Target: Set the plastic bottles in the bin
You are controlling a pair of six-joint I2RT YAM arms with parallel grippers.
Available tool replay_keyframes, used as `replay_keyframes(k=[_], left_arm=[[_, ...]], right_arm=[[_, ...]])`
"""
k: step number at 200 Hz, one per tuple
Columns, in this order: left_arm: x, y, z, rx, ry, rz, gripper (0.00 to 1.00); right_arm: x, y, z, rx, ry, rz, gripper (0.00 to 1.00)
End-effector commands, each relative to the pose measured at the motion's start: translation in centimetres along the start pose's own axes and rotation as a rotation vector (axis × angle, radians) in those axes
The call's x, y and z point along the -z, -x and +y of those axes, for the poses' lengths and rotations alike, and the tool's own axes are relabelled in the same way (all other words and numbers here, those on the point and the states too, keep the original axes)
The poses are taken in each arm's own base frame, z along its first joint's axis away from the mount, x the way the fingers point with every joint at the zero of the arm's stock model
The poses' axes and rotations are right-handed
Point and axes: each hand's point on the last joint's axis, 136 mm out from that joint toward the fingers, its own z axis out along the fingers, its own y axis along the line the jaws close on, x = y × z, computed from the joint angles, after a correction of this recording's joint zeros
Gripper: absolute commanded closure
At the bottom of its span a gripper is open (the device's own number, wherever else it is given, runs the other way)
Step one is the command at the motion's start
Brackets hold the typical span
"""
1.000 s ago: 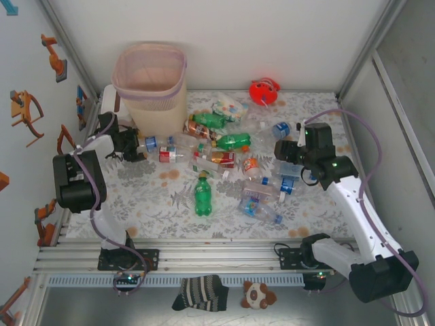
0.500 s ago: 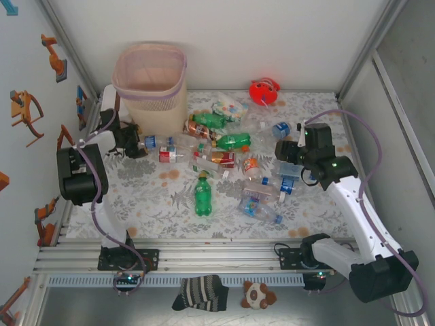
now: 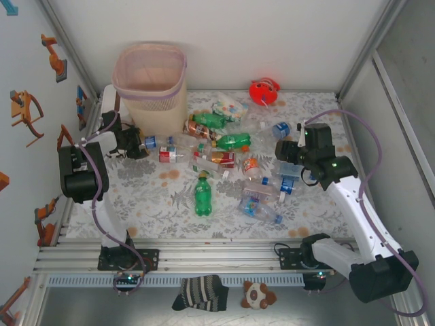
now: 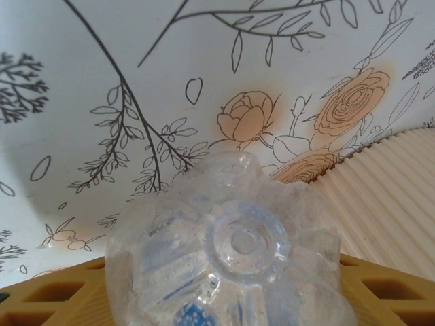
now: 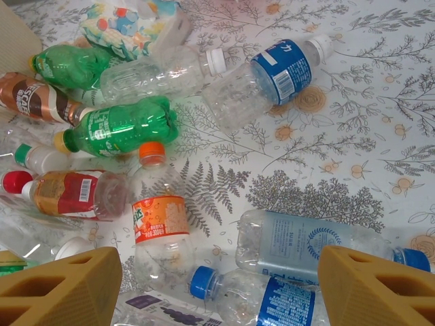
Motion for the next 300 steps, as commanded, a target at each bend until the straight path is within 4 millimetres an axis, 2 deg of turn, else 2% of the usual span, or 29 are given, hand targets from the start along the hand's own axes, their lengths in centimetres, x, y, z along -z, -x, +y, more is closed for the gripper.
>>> replay_keyframes(k=[1,68,141,196,233,300], left_arm=[[-0.1,0.2,1.3,0.071,0.029,-0.006,0.37],[2.2,-0.5,0.4,0.062,-0.024,0.001,0.42],[7.8,-1.2,-0.1,0.017,-0.106,-0.030,0.43],[13.5,-2.1,-1.0,-0.100,-0.216,-0.091,0.45],[17.8,-3.7,-3.0,-0.264,-0.332,-0.119,0.47],[25.6,-7.0,-6.5,-0.634,-0.597,-0.220,0.50]], right_arm=[[0.5,-0.1,0.0,0.003,-0.006,-0.009,0.25],[0.7,-0.1,0.0,0.003,-0.001,-0.012,0.25],[0.7,-0.2,0.2,-0.003,0.012,-0.016,0.25],[0.6,-0.6,0.3,-0.008,0.020,-0.008,0.25],[0.3,-1.1,0.2,-0.005,0.021,0.006,0.25],[-0.5,-0.7,0.6,0.005,0.035,0.010,0.25]])
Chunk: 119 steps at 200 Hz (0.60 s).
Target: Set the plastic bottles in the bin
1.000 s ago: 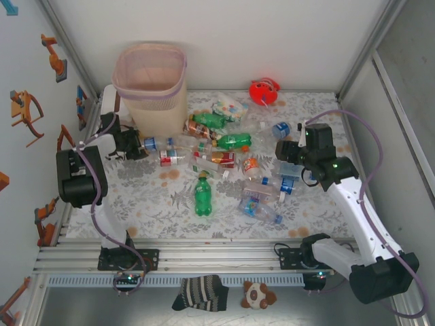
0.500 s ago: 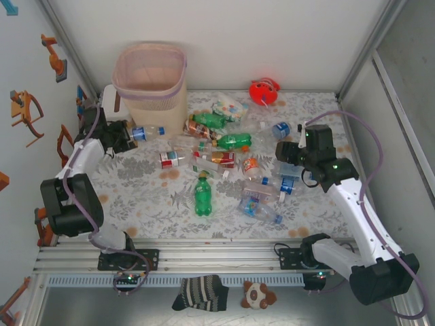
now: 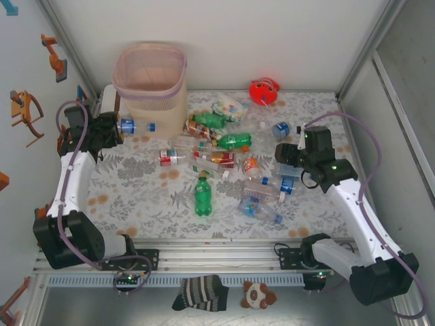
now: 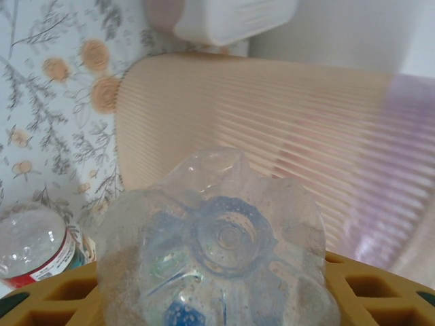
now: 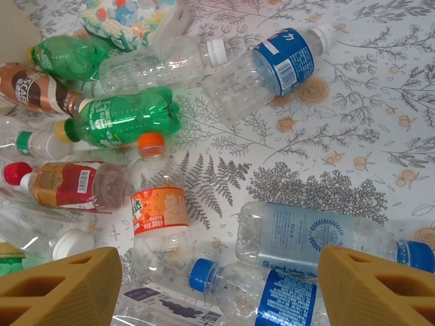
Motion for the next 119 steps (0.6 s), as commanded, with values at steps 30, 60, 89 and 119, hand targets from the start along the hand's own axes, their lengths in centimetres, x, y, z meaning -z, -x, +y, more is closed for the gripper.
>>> replay_keyframes(k=[30,60,89,119], left_arm=[[5.9,-0.1,-7.7,-0.405,-0.229,-0.099,0.51],[8.2,-1.3,-11.3,-0.602,-0.337,-0.103,0.53],[10.1,-2.7,-14.7,-0.788,-0.434,-0.103,0.54],[10.8,-3.0,-17.3,-0.941,-0.441,-0.159,0.57]], right_arm=[[-0.4,0.4,0.7,0.003,0.029,-0.006,0.25],[-0.5,0.4,0.8,0.002,0.031,-0.007,0.25],[-0.6,0.6,0.8,-0.002,0.033,-0.008,0.25],[-0.7,0.7,0.9,-0.002,0.032,-0.007,0.25]])
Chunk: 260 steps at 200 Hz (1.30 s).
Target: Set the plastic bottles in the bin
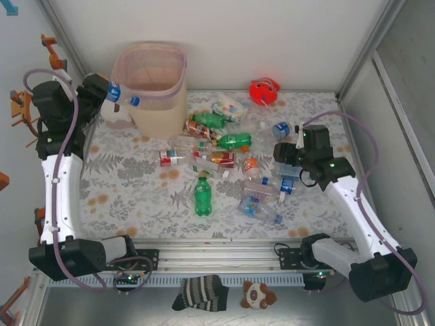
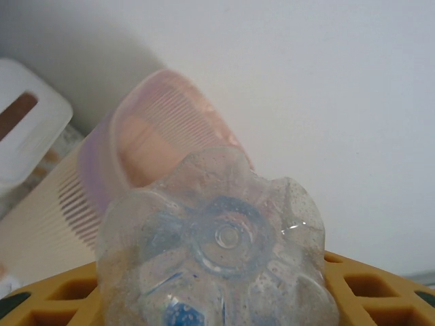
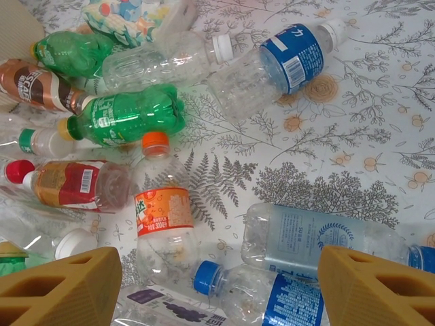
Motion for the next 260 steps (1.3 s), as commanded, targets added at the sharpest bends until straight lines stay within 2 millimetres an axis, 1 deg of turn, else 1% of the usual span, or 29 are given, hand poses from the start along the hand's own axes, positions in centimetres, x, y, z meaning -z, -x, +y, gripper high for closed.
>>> replay_keyframes(k=[1,10,26,43,62,94,136,147,163,203,234,260], left_arm=[[-0.2,1.4,-2.6,-0.217,-0.046,-0.019,0.57],[-0.6,1.7,-2.9,-0.251,-0.028,-0.016,0.58],[-1.4,2.2,-3.8,-0.306,-0.014,-0.014,0.60],[-2.8,2.6,-4.6,-0.359,0.002,-0.008,0.62],[-4.4,2.5,-5.4,-0.417,0.020,0.014,0.62],[-8.1,2.2,-5.0,-0.492,0.074,0.060,0.63],[-12.8,0.8,-4.3,-0.641,0.159,0.125,0.63],[-14.0,0.2,-3.7,-0.672,0.183,0.153,0.63],[-15.3,-0.4,-3.1,-0.704,0.204,0.182,0.63],[-18.4,-2.7,0.0,-0.714,0.250,0.260,0.63],[-20.4,-4.6,2.4,-0.713,0.277,0.321,0.63],[-21.6,-6.2,4.4,-0.710,0.301,0.376,0.63]], right_arm=[[0.0,0.7,0.6,-0.001,0.019,-0.019,0.25],[0.0,0.8,0.7,0.000,0.019,-0.020,0.25],[0.0,1.0,0.7,0.000,0.019,-0.021,0.25],[0.1,1.3,0.7,0.003,0.017,-0.023,0.25],[0.2,1.4,0.7,0.002,0.014,-0.028,0.25],[0.3,1.3,0.5,0.001,0.005,-0.030,0.25],[0.0,1.5,0.7,-0.002,0.009,-0.029,0.25],[0.0,1.6,0.7,-0.003,0.010,-0.032,0.25],[-0.2,1.7,0.7,-0.004,0.011,-0.030,0.25],[-0.4,1.8,0.7,0.001,0.006,-0.028,0.25],[-0.4,1.9,0.7,-0.001,0.006,-0.030,0.25],[-0.5,1.8,0.6,-0.003,0.003,-0.029,0.25]])
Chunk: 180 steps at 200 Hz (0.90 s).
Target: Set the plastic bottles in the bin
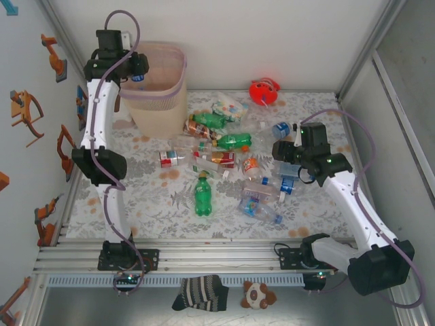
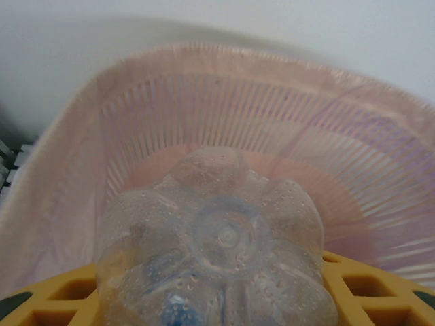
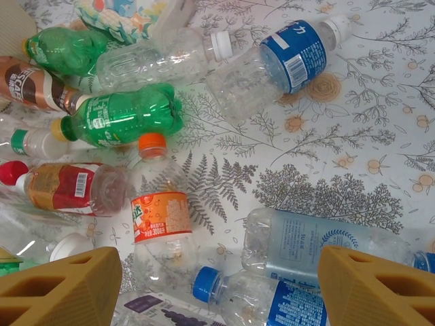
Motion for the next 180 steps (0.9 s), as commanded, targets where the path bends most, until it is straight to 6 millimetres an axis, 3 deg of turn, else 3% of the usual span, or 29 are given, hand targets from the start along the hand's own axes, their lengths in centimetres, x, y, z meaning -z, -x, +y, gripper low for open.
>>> replay_keyframes(k=[1,77,112,144,180], left_arm=[[-1.3,-1.3,0.2,-0.031,0.008,0.046,0.63],[-5.3,-7.4,1.6,-0.036,0.061,0.239,0.57],[-6.6,-9.0,2.4,-0.034,0.099,0.284,0.49],[-6.4,-8.8,2.3,-0.021,0.099,0.277,0.38],[-4.7,-6.4,1.5,-0.007,0.068,0.210,0.31]], right_arm=[[0.6,1.5,0.6,-0.002,0.008,-0.047,0.25],[0.5,1.5,0.7,-0.002,0.011,-0.045,0.25],[0.8,1.5,0.6,0.000,0.009,-0.049,0.25],[1.2,1.7,0.6,0.002,0.007,-0.062,0.25],[1.5,1.8,0.6,0.006,0.007,-0.065,0.25]])
